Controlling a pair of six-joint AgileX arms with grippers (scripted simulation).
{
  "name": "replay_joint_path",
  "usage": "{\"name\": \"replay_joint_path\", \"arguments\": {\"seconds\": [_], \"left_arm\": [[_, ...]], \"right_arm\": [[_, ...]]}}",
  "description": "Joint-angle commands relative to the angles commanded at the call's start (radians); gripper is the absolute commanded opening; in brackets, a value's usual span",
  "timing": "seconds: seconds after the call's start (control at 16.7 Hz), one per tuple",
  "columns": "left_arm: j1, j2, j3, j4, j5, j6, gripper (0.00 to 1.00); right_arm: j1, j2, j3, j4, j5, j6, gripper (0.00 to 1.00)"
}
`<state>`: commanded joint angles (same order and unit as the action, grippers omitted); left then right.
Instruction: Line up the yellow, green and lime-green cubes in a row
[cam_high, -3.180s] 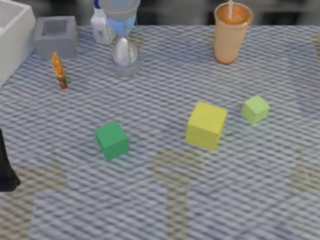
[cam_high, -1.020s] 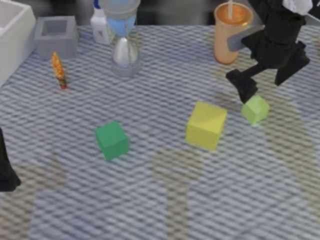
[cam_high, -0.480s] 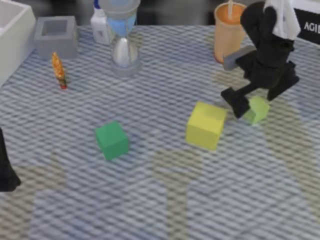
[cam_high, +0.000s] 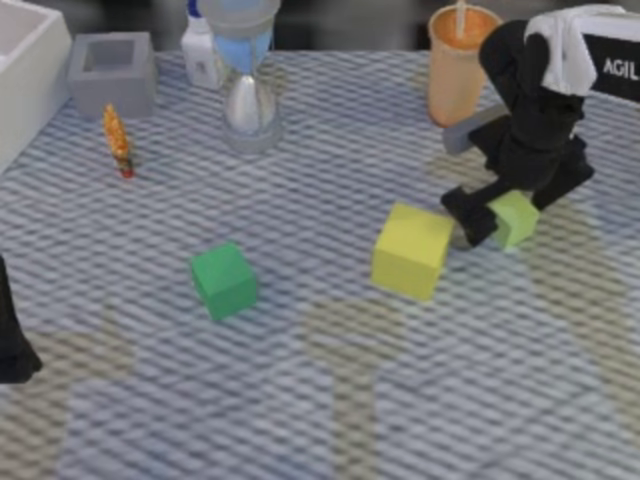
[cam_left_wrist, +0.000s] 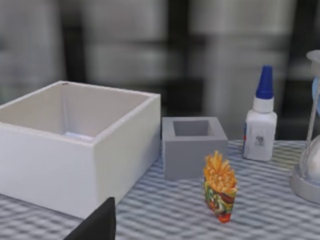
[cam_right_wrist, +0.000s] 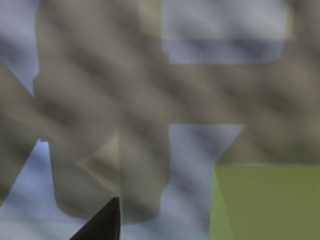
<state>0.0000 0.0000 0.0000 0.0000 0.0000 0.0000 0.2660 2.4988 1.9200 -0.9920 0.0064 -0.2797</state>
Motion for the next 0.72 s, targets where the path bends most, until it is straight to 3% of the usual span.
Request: {"name": "replay_joint_path", "arguments": {"seconds": [0.72], "left_arm": [[0.000,0.000,0.000,0.000,0.000,0.000,1.00]], "right_arm": [[0.000,0.000,0.000,0.000,0.000,0.000,0.02]]}}
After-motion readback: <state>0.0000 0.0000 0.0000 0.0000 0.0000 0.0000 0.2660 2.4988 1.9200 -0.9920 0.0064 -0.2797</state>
